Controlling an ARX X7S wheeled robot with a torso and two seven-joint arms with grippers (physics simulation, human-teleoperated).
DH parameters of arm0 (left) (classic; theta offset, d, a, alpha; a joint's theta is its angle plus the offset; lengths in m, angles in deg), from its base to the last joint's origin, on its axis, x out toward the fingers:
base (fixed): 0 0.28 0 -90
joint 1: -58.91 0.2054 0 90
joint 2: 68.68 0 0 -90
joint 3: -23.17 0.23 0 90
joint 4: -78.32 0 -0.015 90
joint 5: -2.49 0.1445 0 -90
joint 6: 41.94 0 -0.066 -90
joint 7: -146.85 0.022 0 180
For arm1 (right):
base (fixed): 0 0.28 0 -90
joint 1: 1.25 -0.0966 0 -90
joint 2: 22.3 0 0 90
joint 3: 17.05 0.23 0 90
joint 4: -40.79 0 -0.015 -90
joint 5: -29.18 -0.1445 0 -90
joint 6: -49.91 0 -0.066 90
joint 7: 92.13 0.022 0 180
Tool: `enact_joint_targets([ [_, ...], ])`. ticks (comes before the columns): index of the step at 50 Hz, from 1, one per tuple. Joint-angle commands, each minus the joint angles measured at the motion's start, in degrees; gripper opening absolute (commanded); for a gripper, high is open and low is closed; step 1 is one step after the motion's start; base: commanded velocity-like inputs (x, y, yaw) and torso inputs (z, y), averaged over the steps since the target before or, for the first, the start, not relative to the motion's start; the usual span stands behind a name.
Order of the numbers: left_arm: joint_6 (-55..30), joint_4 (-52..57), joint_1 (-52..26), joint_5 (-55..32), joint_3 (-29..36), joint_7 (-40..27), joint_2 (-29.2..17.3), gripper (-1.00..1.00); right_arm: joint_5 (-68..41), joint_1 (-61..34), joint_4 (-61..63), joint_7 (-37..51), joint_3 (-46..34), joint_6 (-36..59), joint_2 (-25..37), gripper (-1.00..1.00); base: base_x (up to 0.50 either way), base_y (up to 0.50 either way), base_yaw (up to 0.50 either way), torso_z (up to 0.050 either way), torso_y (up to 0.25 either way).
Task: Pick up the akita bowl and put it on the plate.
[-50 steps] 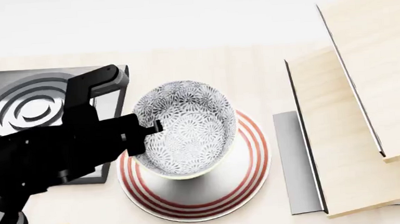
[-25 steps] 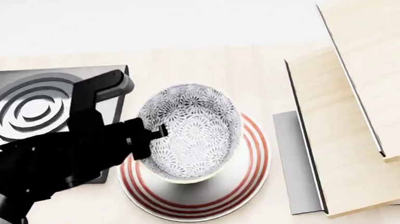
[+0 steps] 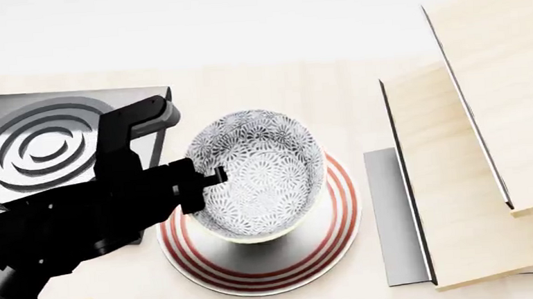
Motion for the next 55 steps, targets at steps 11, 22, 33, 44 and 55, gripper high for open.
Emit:
enact_joint_targets([
  [11,2.17,0.02,0.88,-1.61,-2.82,-2.64,0.07,-1.00,-0.09,-0.15,-0.87,0.13,-0.42,-0.56,-0.10,1.00,0.00,0.00,0.00,0.000,0.000],
  [22,2.97,0.02,0.95,-5.95,2.04,-2.64,0.07,-1.00,-0.26,-0.29,-1.34,0.09,-0.57,-0.77,-0.15,1.00,0.00,0.00,0.00,0.000,0.000],
  [33,7.59,0.02,0.34,-20.94,20.22,-2.11,0.07,-1.00,-0.26,-0.36,-1.51,0.24,-0.75,-0.85,-0.14,1.00,0.00,0.00,0.00,0.000,-0.055],
  [44,11.77,0.05,-1.16,-39.44,38.99,-0.54,0.08,-1.00,-0.29,-0.33,-1.11,0.37,-0.91,-0.81,0.04,1.00,0.00,0.00,0.00,0.000,-0.012],
  [55,13.67,0.35,-1.60,-46.59,46.96,0.04,0.08,-1.00,-0.48,-0.74,-2.51,0.21,-1.06,-1.52,-0.24,1.00,0.00,0.00,0.00,0.000,0.000],
])
